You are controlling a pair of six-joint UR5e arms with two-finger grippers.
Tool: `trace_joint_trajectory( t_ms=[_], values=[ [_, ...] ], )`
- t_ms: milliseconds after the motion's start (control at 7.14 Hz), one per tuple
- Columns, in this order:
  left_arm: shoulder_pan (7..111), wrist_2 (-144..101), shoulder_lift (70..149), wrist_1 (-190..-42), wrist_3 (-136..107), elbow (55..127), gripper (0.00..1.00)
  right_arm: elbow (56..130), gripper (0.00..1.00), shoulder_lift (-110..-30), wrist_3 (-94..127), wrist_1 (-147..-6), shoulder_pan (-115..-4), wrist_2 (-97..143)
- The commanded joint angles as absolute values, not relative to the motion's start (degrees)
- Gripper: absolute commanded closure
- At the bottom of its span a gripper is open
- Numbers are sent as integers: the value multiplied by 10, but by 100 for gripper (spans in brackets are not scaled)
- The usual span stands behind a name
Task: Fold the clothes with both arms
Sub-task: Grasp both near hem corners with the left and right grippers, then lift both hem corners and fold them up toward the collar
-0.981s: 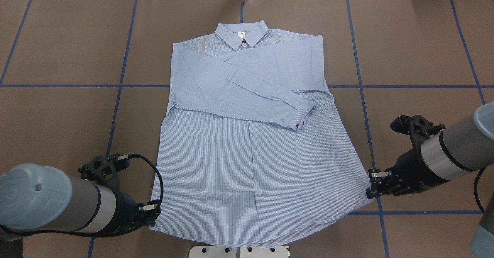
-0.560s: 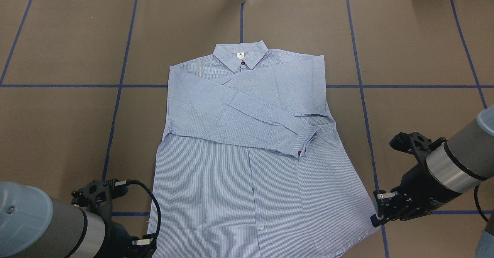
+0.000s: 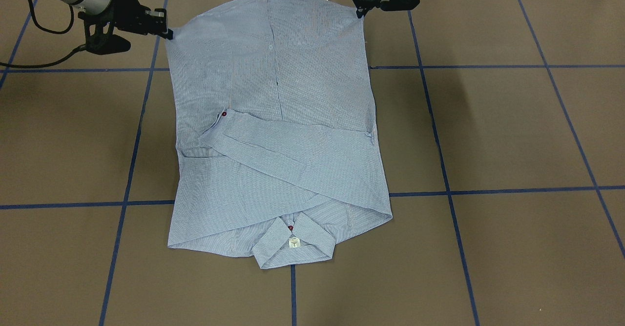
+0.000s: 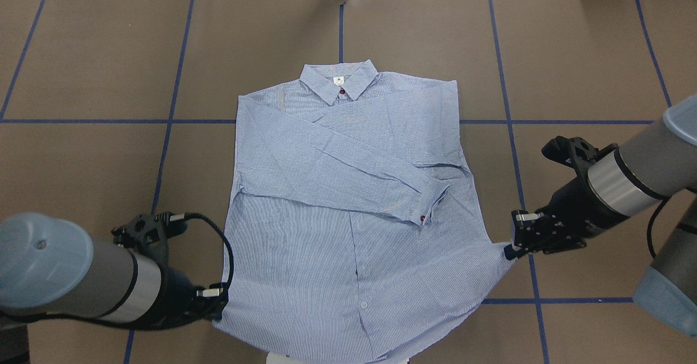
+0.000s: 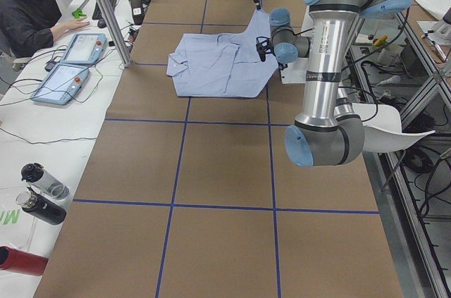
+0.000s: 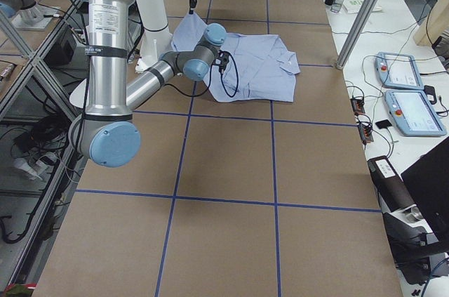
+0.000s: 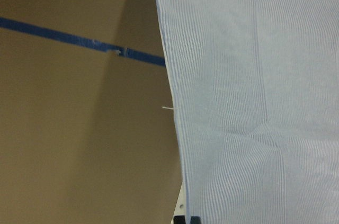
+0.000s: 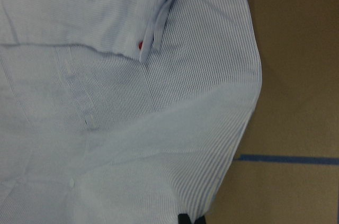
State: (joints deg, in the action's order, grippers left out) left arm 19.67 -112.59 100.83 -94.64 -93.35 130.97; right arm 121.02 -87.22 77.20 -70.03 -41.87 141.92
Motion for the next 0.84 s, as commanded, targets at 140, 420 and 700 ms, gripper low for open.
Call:
trace_joint_trajectory(
  t_ms=[140,420,700],
  values=[
    [364,-1210,1097,-948,-819,1190,100,1076,100,-745,773,-700,-468,1370],
    [439,-1225,1145,-954,-779,1113,100,978,100,-671,773,-700,-514,1370],
    [463,-1224,1192,-982,-766,1024,100,879,100,-602,771,-700,-543,1361]
  ],
)
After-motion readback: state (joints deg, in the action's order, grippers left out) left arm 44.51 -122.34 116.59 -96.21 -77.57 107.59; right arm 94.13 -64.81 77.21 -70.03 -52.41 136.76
